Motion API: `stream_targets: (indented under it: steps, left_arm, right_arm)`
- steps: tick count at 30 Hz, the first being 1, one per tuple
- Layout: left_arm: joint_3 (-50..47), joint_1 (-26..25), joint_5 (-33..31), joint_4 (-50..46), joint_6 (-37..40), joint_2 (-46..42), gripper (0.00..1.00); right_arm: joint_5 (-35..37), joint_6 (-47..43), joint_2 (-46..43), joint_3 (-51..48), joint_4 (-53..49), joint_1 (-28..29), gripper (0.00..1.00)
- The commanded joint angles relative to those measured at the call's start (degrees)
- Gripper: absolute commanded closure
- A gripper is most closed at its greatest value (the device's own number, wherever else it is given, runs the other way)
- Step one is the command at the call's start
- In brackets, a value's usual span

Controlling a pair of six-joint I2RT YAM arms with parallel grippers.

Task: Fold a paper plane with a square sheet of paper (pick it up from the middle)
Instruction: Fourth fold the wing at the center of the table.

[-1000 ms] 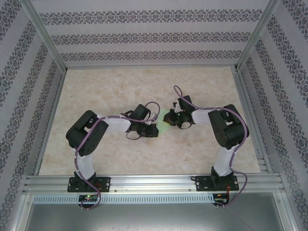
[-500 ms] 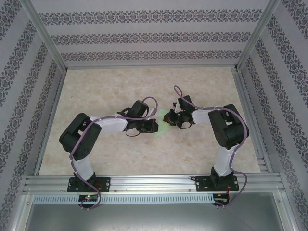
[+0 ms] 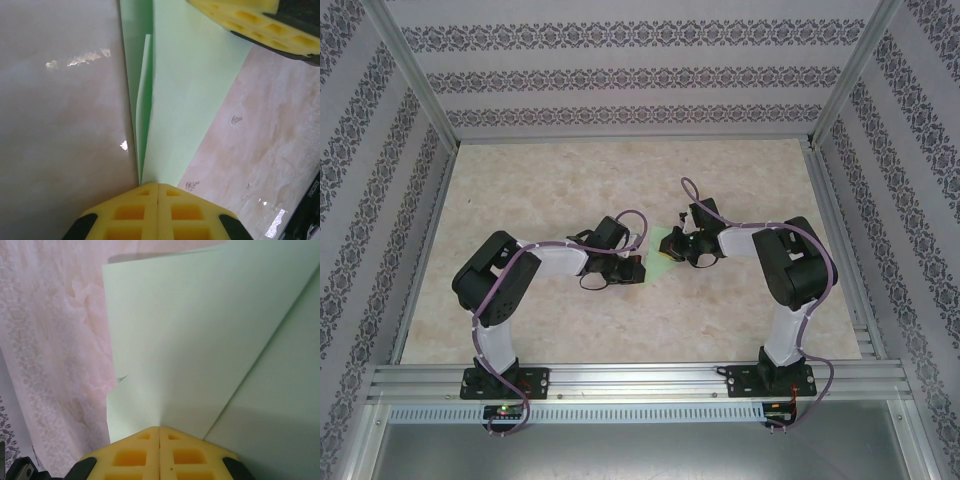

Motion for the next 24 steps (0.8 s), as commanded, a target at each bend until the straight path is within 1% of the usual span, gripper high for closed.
stream_targets:
  steps: [1, 6, 10, 15, 24]
  left_arm:
    - [-0.86, 0.34, -2.46, -3.84, 1.45, 1.56, 1.0]
    - [-0.84, 0.29, -3.28, -4.43, 1.27, 1.57, 1.0]
    - [-0.69, 0.25, -3.94, -4.81, 1.09, 1.61, 1.0]
    - [-0.47, 0.16, -4.27, -5.01, 0.67, 1.7, 1.0]
    - [-0.6, 0.07, -4.35, -4.58, -0.27, 1.33, 1.0]
  right_arm:
    - [4.99, -2.21, -0.78, -0.01, -5.29, 0.5, 0.93]
    - [3.67, -3.54, -7.44, 0.85, -3.93, 2.12, 0.92]
    - [3.65, -2.91, -10.15, -1.15, -2.92, 4.49, 0.91]
    - [4.26, -1.22, -8.83, -3.04, -1.98, 7.16, 0.91]
    - [3.68, -1.17, -3.17, -1.6, -2.07, 8.94, 0.92]
